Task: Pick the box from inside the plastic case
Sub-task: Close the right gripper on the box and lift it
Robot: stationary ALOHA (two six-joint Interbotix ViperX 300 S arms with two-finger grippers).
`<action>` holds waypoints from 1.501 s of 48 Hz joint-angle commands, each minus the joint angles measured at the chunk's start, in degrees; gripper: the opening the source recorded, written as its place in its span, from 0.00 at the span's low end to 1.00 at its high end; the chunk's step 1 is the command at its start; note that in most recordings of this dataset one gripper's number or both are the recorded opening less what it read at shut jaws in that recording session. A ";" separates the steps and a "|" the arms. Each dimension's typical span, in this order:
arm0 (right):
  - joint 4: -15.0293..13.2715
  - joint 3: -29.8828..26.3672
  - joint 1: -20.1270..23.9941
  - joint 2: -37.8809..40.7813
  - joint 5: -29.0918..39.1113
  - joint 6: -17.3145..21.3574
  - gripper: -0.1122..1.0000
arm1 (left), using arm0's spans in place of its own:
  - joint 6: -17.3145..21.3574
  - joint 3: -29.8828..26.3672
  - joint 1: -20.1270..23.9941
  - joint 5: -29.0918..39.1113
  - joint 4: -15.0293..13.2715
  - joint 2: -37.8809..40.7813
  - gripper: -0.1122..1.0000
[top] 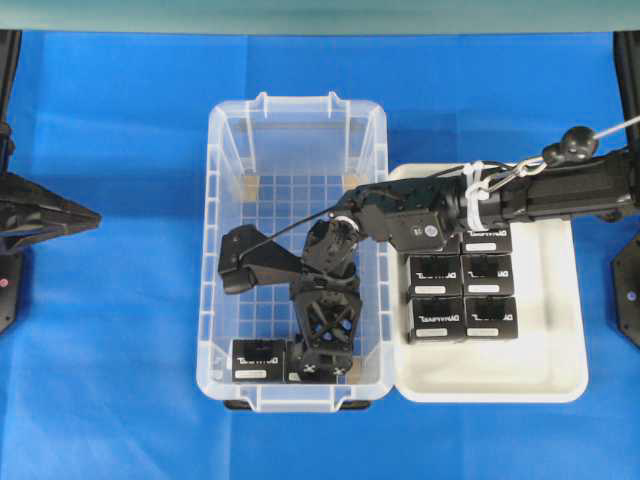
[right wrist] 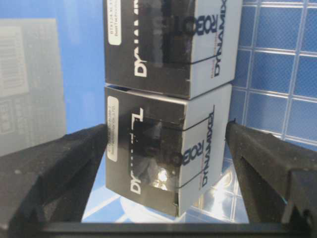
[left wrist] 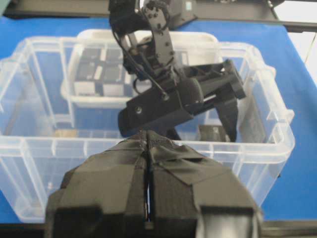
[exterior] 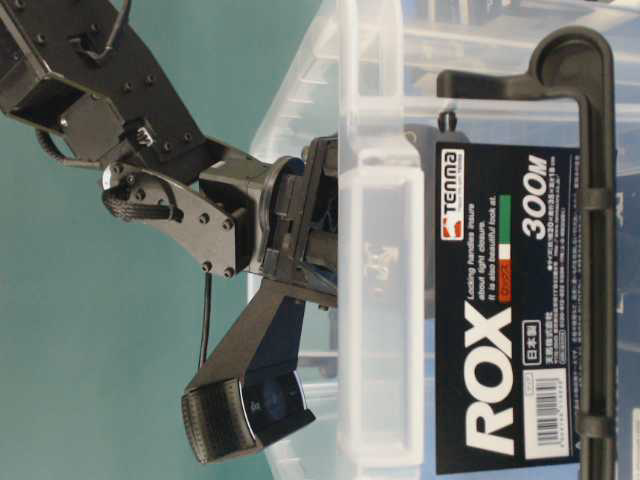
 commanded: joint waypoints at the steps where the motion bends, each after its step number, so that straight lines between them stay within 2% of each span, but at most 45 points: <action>1: -0.70 0.79 0.88 0.44 -0.53 -0.44 0.99 | 0.09 -1.14 0.09 -0.26 0.09 0.44 0.05; 13: -4.92 0.88 -0.18 0.35 -1.41 0.62 0.98 | 0.09 -1.14 0.09 -0.26 0.09 0.44 0.05; 33: -7.82 0.09 -4.13 -1.49 -1.32 1.05 0.98 | 0.09 -1.14 0.09 -0.26 0.18 0.26 0.05; 61: -8.09 -1.32 -0.44 -1.58 -0.53 0.88 1.00 | 0.00 -1.14 0.09 -0.26 0.18 0.44 0.05; 72: -11.95 0.00 -0.18 -1.23 -3.16 1.23 1.00 | 0.00 -1.14 0.09 -0.26 0.18 0.44 0.05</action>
